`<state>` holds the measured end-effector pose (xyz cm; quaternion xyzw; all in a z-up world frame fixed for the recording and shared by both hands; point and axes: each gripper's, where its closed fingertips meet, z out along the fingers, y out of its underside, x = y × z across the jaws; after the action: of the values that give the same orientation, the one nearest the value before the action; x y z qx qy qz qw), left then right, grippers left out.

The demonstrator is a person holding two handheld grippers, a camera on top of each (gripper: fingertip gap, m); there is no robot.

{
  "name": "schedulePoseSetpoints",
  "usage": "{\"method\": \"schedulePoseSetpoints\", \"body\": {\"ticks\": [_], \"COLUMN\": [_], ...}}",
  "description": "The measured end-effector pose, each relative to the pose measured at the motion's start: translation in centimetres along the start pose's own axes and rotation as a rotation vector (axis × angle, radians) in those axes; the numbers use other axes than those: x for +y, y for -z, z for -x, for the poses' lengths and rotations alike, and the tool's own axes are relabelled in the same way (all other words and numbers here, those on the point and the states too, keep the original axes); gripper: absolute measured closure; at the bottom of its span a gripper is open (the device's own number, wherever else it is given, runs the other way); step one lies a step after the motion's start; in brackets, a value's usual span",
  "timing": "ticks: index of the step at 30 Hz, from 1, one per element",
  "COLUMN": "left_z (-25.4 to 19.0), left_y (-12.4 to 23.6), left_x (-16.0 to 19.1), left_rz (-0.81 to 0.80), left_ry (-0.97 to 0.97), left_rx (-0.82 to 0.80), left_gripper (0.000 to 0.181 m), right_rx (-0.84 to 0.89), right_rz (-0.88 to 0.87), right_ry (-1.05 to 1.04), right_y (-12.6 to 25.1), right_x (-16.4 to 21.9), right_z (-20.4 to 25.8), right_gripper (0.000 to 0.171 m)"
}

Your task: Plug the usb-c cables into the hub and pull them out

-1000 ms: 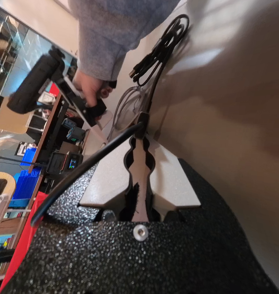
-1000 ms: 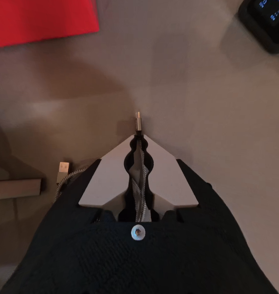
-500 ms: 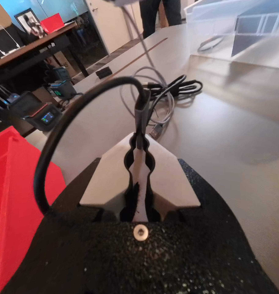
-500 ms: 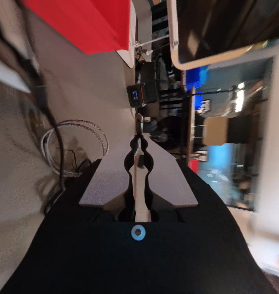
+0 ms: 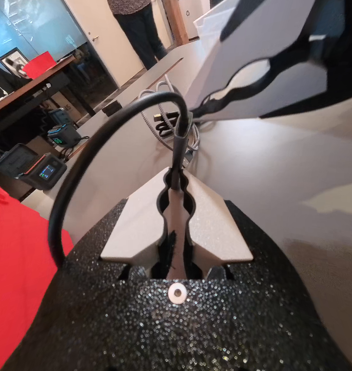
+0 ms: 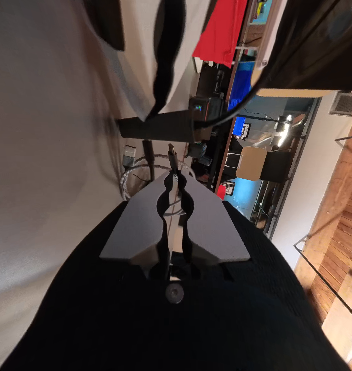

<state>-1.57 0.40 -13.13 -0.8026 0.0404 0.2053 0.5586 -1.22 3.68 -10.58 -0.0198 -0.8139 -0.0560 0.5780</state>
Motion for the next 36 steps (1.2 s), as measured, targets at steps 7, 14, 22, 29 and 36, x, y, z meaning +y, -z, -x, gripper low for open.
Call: {"method": "schedulePoseSetpoints", "body": {"ticks": [7,14,22,29,36], "left_z": [0.3,0.1,-0.8,-2.4,-2.6], "left_y": [0.2,0.1,-0.3,-0.3,-0.1], "left_x": [0.3,0.6,0.5,-0.4,-0.9], "left_rz": [-0.001,0.022,0.034,-0.020,-0.054], "left_ry": [-0.034,-0.126,-0.246,-0.409,-0.412], "left_rx": [-0.015,-0.042,-0.050,-0.054,-0.061], "left_gripper": [0.176,0.176,0.169,0.155,0.173], "right_rx": [0.050,0.041,0.039,0.033,0.028], "right_rz": [0.070,0.129,0.080,0.063,0.066], "right_ry": [-0.097,-0.209,-0.225,-0.244,-0.213], "right_y": [0.0,0.2,-0.2,-0.3,-0.1], "right_x": [-0.1,0.0,-0.8,-0.8,-0.8], "right_z": [0.7,1.3,3.2,3.4,3.6], "right_gripper": [0.169,0.169,0.169,0.168,0.168]}}
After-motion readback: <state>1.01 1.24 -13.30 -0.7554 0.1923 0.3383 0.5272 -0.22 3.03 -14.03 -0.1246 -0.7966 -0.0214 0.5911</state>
